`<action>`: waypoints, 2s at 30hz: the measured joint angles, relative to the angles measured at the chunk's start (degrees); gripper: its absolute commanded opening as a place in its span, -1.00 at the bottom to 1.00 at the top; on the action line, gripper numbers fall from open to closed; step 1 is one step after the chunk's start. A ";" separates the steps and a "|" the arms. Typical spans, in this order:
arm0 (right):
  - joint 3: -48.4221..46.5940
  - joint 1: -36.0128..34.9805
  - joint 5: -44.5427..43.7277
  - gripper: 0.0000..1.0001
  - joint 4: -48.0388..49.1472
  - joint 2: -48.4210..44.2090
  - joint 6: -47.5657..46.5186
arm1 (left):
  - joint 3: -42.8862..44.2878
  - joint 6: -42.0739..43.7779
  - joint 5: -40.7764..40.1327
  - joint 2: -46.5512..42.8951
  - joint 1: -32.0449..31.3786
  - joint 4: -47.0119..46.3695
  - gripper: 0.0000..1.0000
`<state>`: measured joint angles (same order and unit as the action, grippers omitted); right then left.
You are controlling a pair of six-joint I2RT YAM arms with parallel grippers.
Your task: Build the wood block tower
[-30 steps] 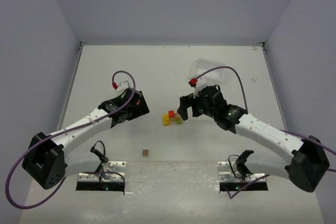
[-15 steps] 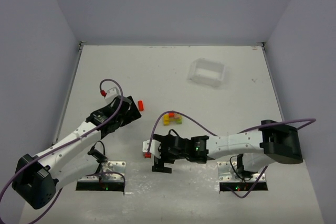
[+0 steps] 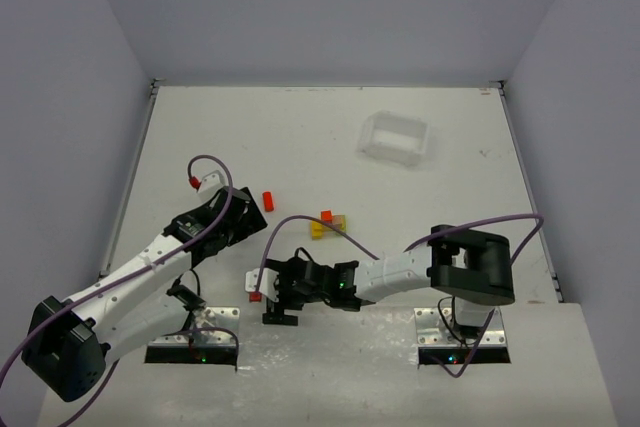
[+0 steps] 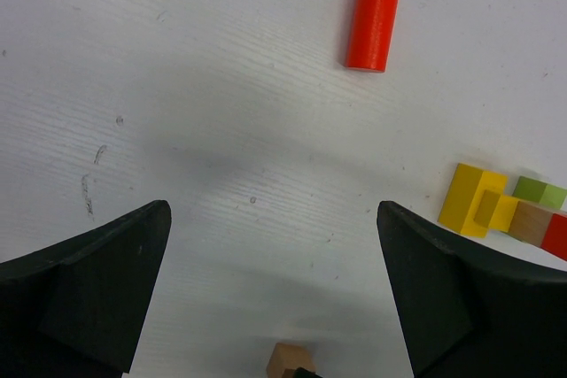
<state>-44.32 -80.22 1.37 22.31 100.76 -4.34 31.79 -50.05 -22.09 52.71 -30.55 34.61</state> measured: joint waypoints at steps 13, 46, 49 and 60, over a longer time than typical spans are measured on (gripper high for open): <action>-0.06 3.62 0.40 0.36 1.88 1.07 2.37 | 0.00 0.02 -0.67 0.22 0.00 -0.04 1.00; 1.87 10.76 4.78 -0.96 -4.11 -13.83 -1.38 | 0.00 0.51 -0.79 0.61 0.00 -0.15 1.00; -0.10 16.42 5.91 -0.93 -7.10 -19.64 -4.09 | 0.00 0.87 -0.57 0.66 0.00 -0.50 1.00; -15.95 40.59 18.56 -0.93 -17.88 -27.16 -14.48 | 1.86 3.47 0.29 2.64 0.00 -3.18 1.00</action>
<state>-60.27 -39.64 19.92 4.43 73.60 -18.82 33.65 -46.58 -21.80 55.35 -30.55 31.43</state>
